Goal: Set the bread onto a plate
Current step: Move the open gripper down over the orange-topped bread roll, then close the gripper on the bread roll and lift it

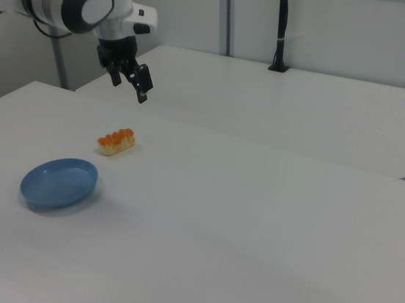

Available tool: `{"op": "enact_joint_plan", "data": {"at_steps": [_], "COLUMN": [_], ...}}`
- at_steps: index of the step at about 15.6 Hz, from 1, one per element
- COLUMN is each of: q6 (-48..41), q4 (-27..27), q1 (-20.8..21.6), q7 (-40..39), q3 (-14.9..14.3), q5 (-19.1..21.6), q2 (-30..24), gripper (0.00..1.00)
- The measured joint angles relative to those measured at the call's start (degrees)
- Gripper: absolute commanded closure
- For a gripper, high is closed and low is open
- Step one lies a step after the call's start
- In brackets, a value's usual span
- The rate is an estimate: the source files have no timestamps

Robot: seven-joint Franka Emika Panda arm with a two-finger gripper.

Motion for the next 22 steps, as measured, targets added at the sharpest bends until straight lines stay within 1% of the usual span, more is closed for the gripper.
{"op": "enact_joint_plan", "data": {"at_steps": [3,6,9,11,13,17,18,19,20,21,22], "q6": [7.7,16.5,22.4,24.2,24.4,24.8,25.4,26.4,27.1,27.9,28.5], "q4": [0.1,0.1,0.2,0.9,3.0,6.3,7.0,7.6,7.8,7.9,7.9], "q1": [2.9,6.2,9.3,11.5,13.5,14.4,14.8,15.2,15.4,15.7,16.0], "q7": [4.0,10.4,13.7,15.2,17.1,18.1,18.3,18.5,18.5,18.6,18.6], "q3": [-0.8,-1.0,-1.1,-1.1,-1.2,-1.2,-1.2,-1.2,-1.2,-1.2,-1.2], "q5": [0.0,0.0,0.0,0.0,0.0,0.0,0.0,0.0,0.0,0.0,0.0], "q2": [4.9,10.1,15.1,18.1,21.2,26.4,27.6,28.9,29.6,30.2,30.6], "gripper": [0.0,0.0,0.0,0.0,0.0,0.0,0.04,0.12,0.28,0.49,0.65]}}
